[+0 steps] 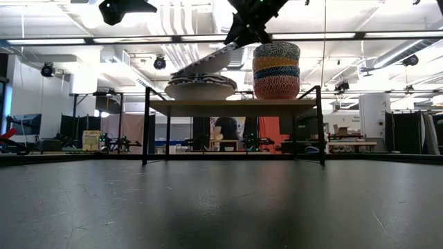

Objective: Place and stack bowls onto a shelf
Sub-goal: Stack the blue bowl on top of the stacked bowls on the shelf, then return to Home Position

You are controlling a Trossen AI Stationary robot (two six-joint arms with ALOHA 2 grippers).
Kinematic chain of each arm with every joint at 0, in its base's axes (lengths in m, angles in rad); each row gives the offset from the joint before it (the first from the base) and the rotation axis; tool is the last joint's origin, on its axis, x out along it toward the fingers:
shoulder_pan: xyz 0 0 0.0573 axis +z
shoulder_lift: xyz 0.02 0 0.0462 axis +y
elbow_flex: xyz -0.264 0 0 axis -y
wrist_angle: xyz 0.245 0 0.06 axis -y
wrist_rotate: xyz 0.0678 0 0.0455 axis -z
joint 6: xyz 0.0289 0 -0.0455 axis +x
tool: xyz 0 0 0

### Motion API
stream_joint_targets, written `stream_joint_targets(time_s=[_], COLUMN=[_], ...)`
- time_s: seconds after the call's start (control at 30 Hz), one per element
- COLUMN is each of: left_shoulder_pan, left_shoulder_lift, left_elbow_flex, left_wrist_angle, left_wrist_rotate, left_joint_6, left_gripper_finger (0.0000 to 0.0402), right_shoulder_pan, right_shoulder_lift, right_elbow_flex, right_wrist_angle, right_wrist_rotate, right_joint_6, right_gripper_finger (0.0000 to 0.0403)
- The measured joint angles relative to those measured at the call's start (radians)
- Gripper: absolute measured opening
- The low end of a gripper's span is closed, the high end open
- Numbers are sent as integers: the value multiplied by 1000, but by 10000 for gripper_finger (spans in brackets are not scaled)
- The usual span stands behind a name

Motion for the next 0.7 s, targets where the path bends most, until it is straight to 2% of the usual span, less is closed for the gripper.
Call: stream_joint_targets(time_s=[0.17, 0.4, 0.7], left_shoulder_pan=[0, 0, 0], left_shoulder_lift=[0, 1, 8], left_elbow_flex=[0, 0, 0], left_wrist_angle=[0, -2, -15], left_wrist_rotate=[-1, 0, 0], left_joint_6=[2, 2, 2], left_gripper_finger=[195, 195, 195], right_shoulder_pan=[0, 0, 1], right_shoulder_lift=[0, 0, -12], right_elbow_flex=[0, 0, -1], right_wrist_angle=[29, 30, 23], right_wrist_rotate=[29, 201, 201], right_joint_6=[-17, -79, -87], right_gripper_finger=[148, 151, 150])
